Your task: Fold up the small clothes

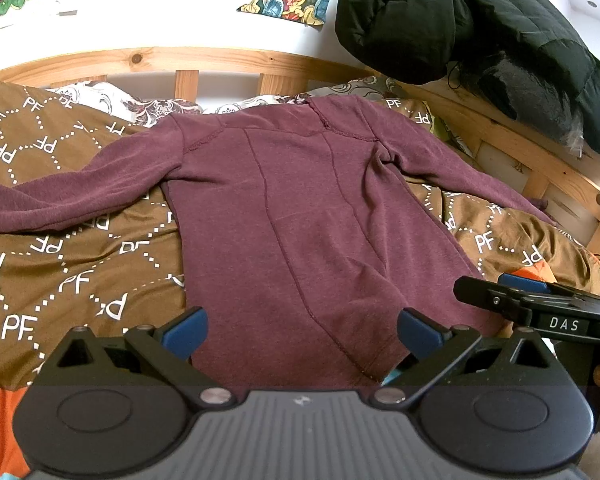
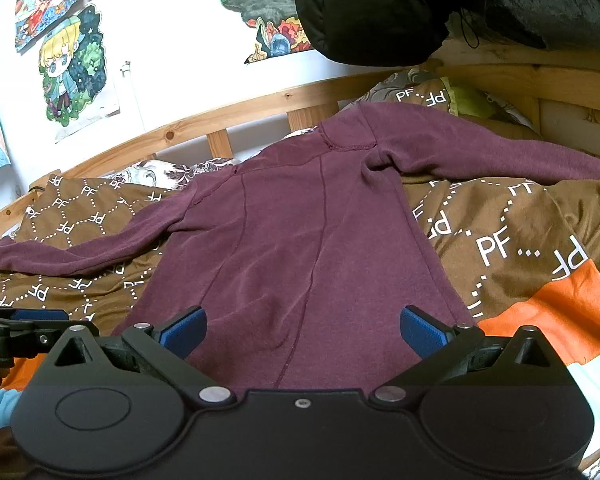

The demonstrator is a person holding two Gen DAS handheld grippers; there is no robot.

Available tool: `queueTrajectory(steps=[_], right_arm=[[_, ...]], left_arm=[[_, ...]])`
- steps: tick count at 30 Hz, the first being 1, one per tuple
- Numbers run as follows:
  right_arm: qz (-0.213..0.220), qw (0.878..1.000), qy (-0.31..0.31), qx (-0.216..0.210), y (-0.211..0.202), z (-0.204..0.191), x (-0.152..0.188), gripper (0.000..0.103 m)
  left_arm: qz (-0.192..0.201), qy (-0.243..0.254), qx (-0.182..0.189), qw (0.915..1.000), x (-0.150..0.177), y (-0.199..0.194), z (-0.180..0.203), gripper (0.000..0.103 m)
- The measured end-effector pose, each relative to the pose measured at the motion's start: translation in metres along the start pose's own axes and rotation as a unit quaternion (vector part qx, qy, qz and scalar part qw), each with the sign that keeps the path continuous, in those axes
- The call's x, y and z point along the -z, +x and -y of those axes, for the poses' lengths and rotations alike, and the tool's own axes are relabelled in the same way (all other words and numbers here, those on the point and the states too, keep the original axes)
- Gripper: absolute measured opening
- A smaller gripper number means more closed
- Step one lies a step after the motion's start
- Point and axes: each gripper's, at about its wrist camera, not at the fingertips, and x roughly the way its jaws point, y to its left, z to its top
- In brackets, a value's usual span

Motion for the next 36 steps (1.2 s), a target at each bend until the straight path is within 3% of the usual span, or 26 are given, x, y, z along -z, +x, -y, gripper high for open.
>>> queueTrajectory(steps=[36], right_arm=[[-0.001,1.0,0.003,0.001,0.0002,0.0002,-0.0001,0.102]], left_arm=[[-0.006,-0.002,-0.002,1.0,0.0021,0.002,0.0013,0.102]])
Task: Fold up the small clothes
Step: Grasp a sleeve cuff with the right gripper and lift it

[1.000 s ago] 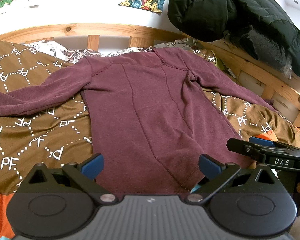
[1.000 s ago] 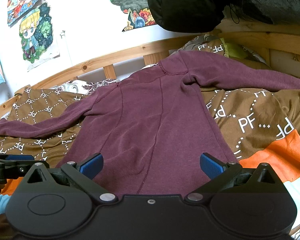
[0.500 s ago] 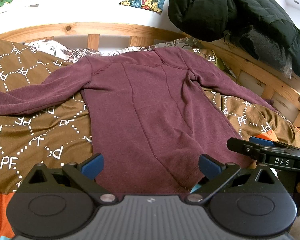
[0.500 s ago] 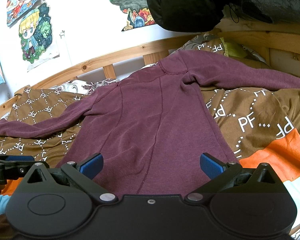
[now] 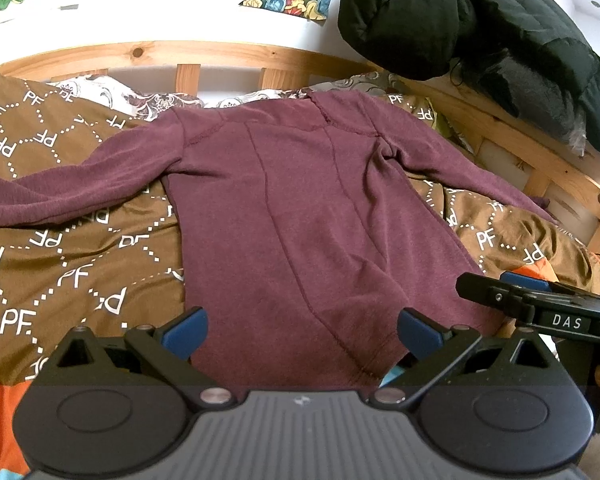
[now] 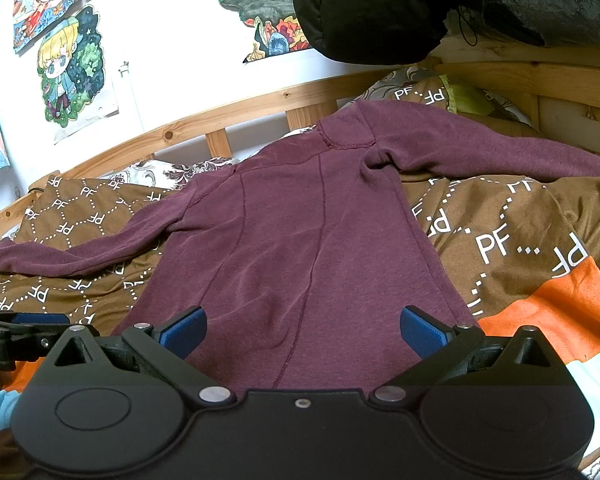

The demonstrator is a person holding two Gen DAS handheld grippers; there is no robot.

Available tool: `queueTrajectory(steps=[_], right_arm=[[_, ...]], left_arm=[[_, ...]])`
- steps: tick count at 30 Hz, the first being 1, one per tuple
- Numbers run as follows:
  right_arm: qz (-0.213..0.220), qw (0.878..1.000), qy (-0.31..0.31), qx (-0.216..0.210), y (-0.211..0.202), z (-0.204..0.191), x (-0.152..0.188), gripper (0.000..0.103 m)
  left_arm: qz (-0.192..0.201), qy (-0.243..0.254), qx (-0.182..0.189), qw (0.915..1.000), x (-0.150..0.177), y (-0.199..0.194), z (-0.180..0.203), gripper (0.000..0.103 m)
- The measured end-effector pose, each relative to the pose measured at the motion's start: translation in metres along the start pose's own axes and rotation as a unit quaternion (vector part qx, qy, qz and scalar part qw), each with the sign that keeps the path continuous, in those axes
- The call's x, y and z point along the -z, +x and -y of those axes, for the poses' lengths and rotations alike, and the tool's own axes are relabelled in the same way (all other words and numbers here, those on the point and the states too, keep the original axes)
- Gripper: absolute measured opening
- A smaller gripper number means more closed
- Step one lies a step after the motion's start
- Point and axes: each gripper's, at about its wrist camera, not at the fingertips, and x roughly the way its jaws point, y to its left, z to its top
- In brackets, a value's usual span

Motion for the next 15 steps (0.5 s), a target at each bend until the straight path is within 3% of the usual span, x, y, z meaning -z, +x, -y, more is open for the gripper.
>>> queueTrajectory(steps=[9,15], right_arm=[[-0.001,1.0,0.017,0.006,0.002,0.007,-0.004,0.102],[0.024,0.998,0.045,0.028,0.01,0.027,-0.043,0.103]], left_arm=[[-0.006,-0.022,-0.046,0.9987,-0.014,0.006,-0.004,0.102],[0.008,-0.016,-0.09,0.9957,-0.053,0.01,-0.006,0.102]])
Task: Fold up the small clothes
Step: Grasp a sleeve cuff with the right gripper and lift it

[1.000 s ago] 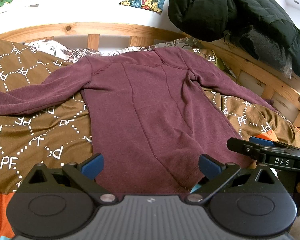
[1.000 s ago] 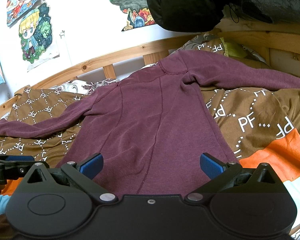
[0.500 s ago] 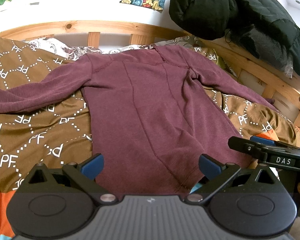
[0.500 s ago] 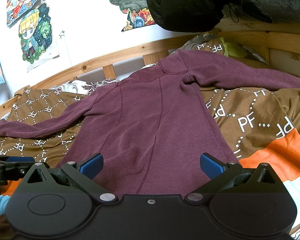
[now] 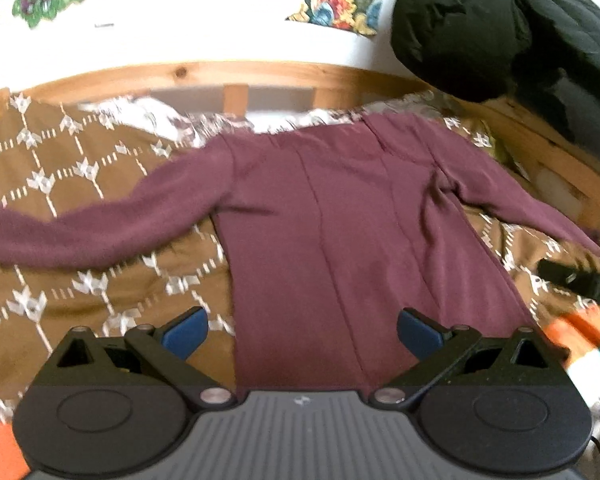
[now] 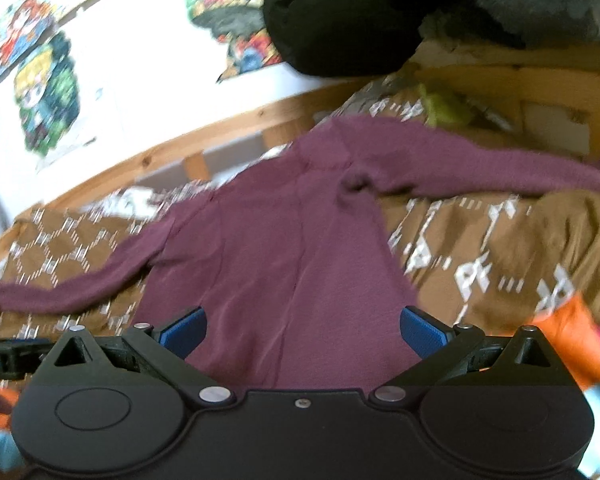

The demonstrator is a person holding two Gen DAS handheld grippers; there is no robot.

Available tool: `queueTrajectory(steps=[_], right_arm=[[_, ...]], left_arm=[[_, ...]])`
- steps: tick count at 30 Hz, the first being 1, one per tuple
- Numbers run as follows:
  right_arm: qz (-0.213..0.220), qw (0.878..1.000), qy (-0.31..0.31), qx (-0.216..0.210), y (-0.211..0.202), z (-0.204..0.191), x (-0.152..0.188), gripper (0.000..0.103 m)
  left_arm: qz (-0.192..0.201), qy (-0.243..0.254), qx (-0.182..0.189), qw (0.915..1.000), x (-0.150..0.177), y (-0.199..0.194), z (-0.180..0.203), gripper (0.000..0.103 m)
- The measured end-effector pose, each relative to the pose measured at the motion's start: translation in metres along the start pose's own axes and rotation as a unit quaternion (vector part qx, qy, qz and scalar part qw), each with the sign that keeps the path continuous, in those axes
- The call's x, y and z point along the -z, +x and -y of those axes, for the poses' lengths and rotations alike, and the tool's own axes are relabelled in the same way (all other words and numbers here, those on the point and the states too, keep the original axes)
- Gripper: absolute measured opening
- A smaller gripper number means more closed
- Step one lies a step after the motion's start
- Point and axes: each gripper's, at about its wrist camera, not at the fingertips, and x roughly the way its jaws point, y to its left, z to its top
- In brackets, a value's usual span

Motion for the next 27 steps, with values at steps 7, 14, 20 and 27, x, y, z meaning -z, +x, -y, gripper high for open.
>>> queueTrajectory(steps=[7,14,20,27], right_arm=[[0.04,0.986,0.1,0.13,0.036,0.055,-0.056,0.103],[0.122,0.932,0.235,0.246,0.05,0.136,-0.084,0.103],[0.134,0.901,0.291,0.293,0.043,0.199,-0.062,0.102],[0.128,0.892,0.296,0.317,0.042,0.233,-0.06,0.095]], left_arm=[[-0.052,-0.021,-0.049,0.9972,-0.061,0.03,-0.002,0.102],[-0.075,-0.022,-0.041,0.9961,-0.092,0.059,0.01,0.102],[-0.066,0.02,-0.023,0.9974,-0.076,0.086,0.046,0.102],[-0.088,-0.021,-0.003,0.9959,-0.043,0.114,0.062,0.102]])
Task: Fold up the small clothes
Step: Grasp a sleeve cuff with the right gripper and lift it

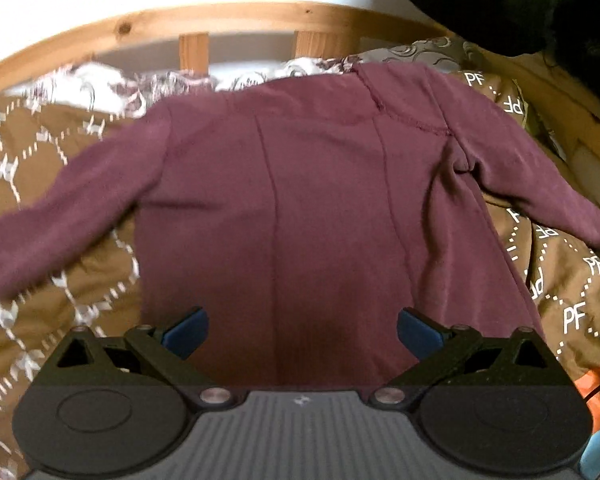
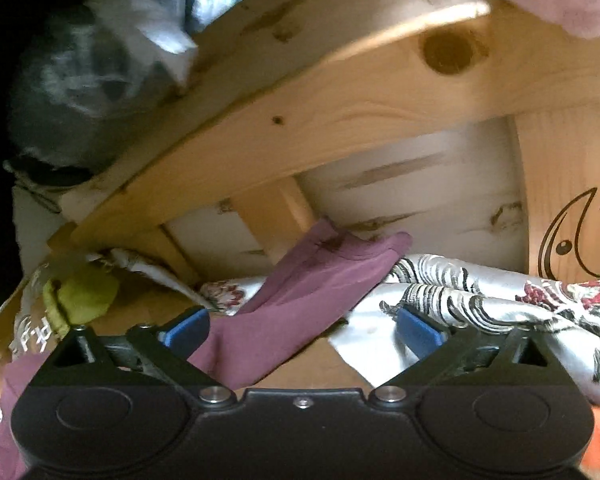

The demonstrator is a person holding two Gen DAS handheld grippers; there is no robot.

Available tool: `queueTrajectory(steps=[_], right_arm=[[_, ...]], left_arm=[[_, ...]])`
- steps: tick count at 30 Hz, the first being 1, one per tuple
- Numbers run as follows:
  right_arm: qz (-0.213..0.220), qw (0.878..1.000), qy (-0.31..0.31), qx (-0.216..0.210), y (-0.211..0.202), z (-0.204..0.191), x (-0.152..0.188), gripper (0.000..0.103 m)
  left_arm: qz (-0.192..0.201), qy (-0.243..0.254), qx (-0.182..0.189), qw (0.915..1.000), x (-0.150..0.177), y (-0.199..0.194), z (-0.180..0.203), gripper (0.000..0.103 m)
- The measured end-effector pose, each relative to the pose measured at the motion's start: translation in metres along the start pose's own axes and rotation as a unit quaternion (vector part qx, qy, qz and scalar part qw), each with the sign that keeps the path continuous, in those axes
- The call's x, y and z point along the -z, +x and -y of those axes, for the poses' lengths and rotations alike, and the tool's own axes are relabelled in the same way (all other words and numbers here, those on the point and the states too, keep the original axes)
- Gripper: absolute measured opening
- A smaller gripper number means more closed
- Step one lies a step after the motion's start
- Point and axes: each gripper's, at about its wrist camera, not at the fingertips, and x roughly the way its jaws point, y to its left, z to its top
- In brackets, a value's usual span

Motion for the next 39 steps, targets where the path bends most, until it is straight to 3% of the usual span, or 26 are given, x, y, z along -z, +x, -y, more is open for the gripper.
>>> queueTrajectory(steps=[3,6,9,11,15,18,22,27,33,39], right_arm=[[-0.007,1.0,0.013,0.012,0.007,0.007,0.001,0.086],[-0.007,0.999,0.033,0.011,0.011,0.015,-0.002,0.071],[0.0,0.998,0.061,0.001,0.015,0.025,-0.007,0.04],[0.009,0.998,0.067,-0.006,0.013,0.029,-0.009,0.01],[0.058,0.997,0.031,-0.033,-0.007,0.019,-0.009,0.006],[0.109,0.991,-0.032,-0.068,-0.039,0.001,-0.005,0.006],[0.179,0.964,-0.142,-0.14,-0.093,-0.036,0.011,0.005],[0.226,0.905,-0.261,-0.251,-0.163,-0.101,0.053,0.005],[0.188,0.853,-0.339,-0.349,-0.207,-0.161,0.119,0.005],[0.129,0.802,-0.416,-0.41,-0.222,-0.197,0.195,0.005]], left_arm=[[-0.01,0.0,0.011,0.9999,0.01,0.004,0.002,0.102],[-0.014,0.017,0.007,0.9997,0.011,0.005,0.004,0.102],[-0.005,0.017,0.007,0.9998,0.012,-0.002,0.003,0.102],[0.002,0.014,0.007,0.9999,0.012,-0.008,0.001,0.102],[0.02,0.013,0.007,0.9997,0.011,-0.021,-0.002,0.102],[0.039,0.014,0.007,0.9991,0.008,-0.033,-0.007,0.102],[0.075,0.0,0.005,0.9972,0.004,-0.051,-0.018,0.102],[0.116,-0.031,-0.007,0.9927,0.001,-0.071,-0.041,0.102],[0.162,-0.106,-0.031,0.9806,0.0,-0.093,-0.086,0.102],[0.192,-0.122,-0.056,0.9721,0.011,-0.108,-0.116,0.102]])
